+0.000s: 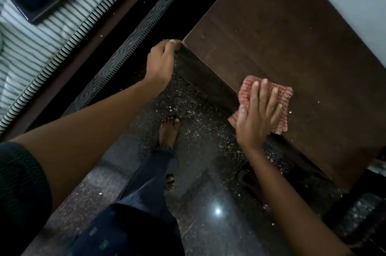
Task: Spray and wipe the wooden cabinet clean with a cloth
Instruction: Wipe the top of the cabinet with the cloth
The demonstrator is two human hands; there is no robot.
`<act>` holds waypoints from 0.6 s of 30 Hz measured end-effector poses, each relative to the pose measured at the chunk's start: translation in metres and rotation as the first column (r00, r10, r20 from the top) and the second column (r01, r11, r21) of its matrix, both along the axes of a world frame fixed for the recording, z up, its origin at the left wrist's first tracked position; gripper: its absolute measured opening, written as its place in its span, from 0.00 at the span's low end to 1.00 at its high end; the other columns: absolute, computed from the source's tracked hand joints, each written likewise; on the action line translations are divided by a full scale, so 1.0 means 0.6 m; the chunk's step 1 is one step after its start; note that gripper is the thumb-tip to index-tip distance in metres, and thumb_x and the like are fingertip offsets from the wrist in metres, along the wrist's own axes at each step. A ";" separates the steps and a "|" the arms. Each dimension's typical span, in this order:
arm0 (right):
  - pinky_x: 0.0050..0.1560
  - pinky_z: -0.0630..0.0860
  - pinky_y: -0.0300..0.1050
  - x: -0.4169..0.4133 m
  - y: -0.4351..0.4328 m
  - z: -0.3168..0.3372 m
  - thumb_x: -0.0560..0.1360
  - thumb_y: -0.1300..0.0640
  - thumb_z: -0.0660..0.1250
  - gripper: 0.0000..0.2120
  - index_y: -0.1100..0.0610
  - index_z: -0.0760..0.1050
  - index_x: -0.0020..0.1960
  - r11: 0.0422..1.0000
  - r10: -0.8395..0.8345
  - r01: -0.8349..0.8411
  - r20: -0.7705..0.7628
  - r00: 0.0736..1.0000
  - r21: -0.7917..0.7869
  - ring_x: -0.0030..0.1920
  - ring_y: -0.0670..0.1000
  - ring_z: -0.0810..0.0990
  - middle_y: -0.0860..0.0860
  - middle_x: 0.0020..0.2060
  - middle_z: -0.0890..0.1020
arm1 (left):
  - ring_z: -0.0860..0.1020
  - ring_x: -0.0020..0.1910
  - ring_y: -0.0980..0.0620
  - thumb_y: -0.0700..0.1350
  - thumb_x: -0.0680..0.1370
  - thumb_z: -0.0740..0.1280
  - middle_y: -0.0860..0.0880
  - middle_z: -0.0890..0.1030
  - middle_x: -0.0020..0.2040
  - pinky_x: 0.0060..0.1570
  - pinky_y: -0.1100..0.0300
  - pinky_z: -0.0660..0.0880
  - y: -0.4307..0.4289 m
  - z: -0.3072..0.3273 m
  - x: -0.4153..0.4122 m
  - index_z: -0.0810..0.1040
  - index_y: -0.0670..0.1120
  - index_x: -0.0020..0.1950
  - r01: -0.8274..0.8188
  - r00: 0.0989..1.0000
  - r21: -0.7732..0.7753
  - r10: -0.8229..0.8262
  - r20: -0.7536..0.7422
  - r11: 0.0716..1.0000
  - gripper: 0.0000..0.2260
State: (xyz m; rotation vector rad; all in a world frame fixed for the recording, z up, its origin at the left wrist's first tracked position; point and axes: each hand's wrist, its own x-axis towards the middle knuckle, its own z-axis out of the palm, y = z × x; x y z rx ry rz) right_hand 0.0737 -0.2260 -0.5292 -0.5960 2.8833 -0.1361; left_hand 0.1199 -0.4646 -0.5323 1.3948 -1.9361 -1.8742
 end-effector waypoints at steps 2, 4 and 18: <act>0.72 0.48 0.65 0.001 -0.063 -0.005 0.76 0.49 0.50 0.30 0.53 0.53 0.76 1.000 0.011 -0.011 -0.004 1.000 -0.005 0.76 0.59 0.51 0.52 0.76 0.56 | 0.74 0.59 0.53 0.46 0.81 0.52 0.48 0.78 0.59 0.61 0.55 0.71 0.004 -0.001 0.002 0.77 0.44 0.62 0.005 1.000 -0.018 -0.005 0.005 1.000 0.17; 0.72 0.47 0.64 -0.001 -0.144 -0.004 0.76 0.47 0.48 0.30 0.53 0.52 0.76 0.994 0.112 -0.112 -0.004 0.994 -0.012 0.76 0.59 0.51 0.52 0.76 0.56 | 0.75 0.58 0.52 0.48 0.80 0.53 0.51 0.79 0.56 0.63 0.51 0.72 0.002 0.000 0.004 0.77 0.46 0.61 -0.008 1.000 -0.031 0.009 0.017 0.999 0.17; 0.73 0.44 0.61 -0.014 -0.114 -0.016 0.77 0.42 0.45 0.28 0.48 0.54 0.76 0.995 0.022 -0.026 -0.051 0.998 -0.094 0.76 0.56 0.49 0.48 0.76 0.55 | 0.63 0.72 0.49 0.47 0.79 0.53 0.49 0.67 0.72 0.71 0.48 0.51 0.085 0.030 -0.019 0.69 0.48 0.69 0.422 0.899 -0.764 -0.334 0.284 0.488 0.19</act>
